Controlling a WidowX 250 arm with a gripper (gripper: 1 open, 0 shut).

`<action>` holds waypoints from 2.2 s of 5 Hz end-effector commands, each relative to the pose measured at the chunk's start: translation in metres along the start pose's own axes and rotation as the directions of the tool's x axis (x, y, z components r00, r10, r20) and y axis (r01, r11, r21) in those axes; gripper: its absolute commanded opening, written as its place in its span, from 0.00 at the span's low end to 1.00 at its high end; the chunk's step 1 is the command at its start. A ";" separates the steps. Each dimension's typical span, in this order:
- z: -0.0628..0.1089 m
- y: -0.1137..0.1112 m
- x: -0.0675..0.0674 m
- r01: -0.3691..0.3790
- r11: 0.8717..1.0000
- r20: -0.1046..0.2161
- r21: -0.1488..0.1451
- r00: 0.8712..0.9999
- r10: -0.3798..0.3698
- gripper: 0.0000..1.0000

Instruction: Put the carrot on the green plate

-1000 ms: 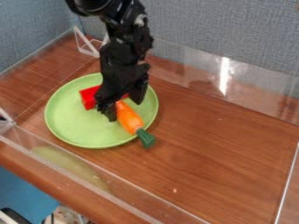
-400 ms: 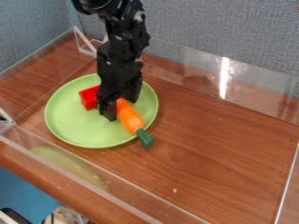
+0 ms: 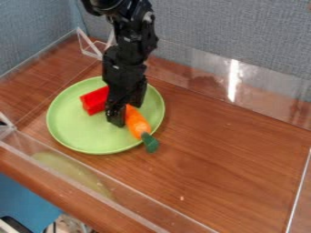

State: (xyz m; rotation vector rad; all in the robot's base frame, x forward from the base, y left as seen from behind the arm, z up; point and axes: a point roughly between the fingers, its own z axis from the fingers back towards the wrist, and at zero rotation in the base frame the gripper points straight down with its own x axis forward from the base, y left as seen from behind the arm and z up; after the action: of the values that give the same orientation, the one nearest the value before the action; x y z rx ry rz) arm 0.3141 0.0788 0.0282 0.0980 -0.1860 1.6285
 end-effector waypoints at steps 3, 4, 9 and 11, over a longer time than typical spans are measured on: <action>0.051 0.012 -0.017 0.158 0.984 0.003 -0.085 0.987 -0.158 1.00; 0.063 0.012 -0.013 0.144 0.986 0.008 -0.083 0.990 -0.144 1.00; 0.074 0.015 -0.004 0.133 0.988 0.029 -0.076 0.991 -0.131 1.00; 0.065 0.022 -0.002 0.219 0.972 0.036 -0.090 0.976 -0.216 1.00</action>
State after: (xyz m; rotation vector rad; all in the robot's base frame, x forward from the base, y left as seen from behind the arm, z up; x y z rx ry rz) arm 0.2859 0.0601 0.0711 0.1011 -0.1986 1.3960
